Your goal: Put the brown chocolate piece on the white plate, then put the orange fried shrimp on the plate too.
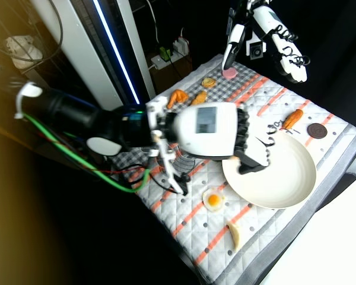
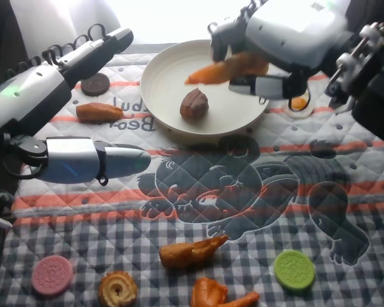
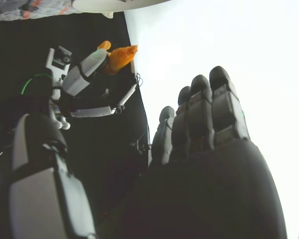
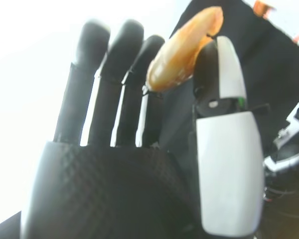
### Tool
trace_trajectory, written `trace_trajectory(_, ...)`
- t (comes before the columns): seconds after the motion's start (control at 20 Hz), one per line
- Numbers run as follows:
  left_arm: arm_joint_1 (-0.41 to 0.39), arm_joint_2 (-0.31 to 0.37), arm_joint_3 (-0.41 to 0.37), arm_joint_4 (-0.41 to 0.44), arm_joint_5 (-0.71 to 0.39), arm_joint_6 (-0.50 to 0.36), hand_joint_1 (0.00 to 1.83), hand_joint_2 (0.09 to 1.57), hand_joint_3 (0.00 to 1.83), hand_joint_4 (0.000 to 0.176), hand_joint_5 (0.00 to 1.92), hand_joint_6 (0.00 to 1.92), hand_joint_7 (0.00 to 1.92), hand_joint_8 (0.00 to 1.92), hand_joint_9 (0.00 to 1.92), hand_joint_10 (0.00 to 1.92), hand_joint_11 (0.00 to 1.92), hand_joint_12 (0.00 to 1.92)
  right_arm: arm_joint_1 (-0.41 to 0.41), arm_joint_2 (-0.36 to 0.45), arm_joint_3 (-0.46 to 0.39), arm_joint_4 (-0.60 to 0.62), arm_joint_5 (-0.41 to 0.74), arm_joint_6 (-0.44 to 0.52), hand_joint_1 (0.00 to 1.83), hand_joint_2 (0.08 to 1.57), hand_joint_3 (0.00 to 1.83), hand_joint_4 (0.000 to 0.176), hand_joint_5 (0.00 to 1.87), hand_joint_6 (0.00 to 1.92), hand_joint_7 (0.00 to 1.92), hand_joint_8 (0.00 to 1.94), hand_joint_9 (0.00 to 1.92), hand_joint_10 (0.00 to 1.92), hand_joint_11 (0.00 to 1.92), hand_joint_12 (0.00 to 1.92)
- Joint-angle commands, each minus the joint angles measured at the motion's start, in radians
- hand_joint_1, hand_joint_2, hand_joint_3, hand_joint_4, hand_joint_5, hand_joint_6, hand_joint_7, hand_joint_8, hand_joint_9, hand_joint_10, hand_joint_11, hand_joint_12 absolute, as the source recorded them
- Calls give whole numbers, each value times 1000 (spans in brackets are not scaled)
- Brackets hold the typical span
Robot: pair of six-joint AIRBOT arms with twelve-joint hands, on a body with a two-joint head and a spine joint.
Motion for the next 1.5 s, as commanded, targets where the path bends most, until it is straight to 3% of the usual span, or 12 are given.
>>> trace_trajectory(0.0,-10,-2,-2,27,-123,-10,776,844,0,176,33,2,117,3,147,8,0,217,19,7,7,9,115,-3,759,1058,0,76,420,390,571,194,506,398,192,1251)
trace_trajectory(0.1,-9,-2,-3,24,-133,-13,754,836,0,150,64,2,145,2,207,8,0,425,19,6,7,9,109,-3,453,977,0,133,45,18,201,8,209,44,7,661)
trace_trajectory(0.3,3,8,3,24,-149,-79,780,848,1,157,48,1,127,0,202,0,0,540,14,14,-22,11,110,-3,354,1035,2,162,0,0,15,2,13,3,0,115)
trace_trajectory(0.6,41,53,30,65,-226,-304,813,846,0,140,63,0,113,1,131,1,0,211,-170,187,-177,90,359,-3,289,1014,0,176,0,0,40,11,0,0,0,0)
trace_trajectory(0.8,81,63,95,150,-269,-626,806,839,0,94,82,0,111,0,122,3,0,548,-322,303,-283,126,556,34,353,997,0,176,0,0,23,3,0,0,0,0)
trace_trajectory(0.95,115,76,91,156,-373,-703,862,824,0,83,73,1,66,2,43,5,0,205,-429,352,-316,140,678,118,435,1019,3,176,0,0,16,5,0,0,0,0)
trace_trajectory(1.15,170,104,66,162,-555,-771,811,825,3,173,0,0,9,2,0,0,0,4,-555,429,-393,178,862,125,515,1035,1,158,24,2,107,8,88,12,0,0)
trace_trajectory(1.2,183,105,67,164,-595,-794,805,816,0,110,0,0,0,0,23,8,30,14,-580,442,-406,188,904,125,476,1036,0,136,99,13,184,13,177,11,82,37)
trace_trajectory(1.25,193,107,67,164,-626,-812,805,816,0,110,0,0,0,0,23,8,30,14,-607,455,-419,199,948,125,476,1036,0,136,99,13,184,13,177,11,82,37)
trace_trajectory(1.35,217,114,68,165,-712,-863,576,1004,14,134,0,0,29,1,91,5,115,78,-661,479,-442,209,1072,125,235,1171,13,31,130,0,252,2,216,4,159,81)
trace_trajectory(1.4,220,114,68,166,-721,-868,576,1004,14,134,0,0,29,1,91,5,115,78,-664,480,-444,209,1077,125,235,1171,13,31,130,0,252,2,216,4,159,81)
trace_trajectory(1.45,223,114,69,168,-743,-880,447,1122,83,95,193,50,48,10,132,0,6,375,-664,486,-452,217,1077,125,450,1225,10,65,42,3,144,4,117,4,88,48)
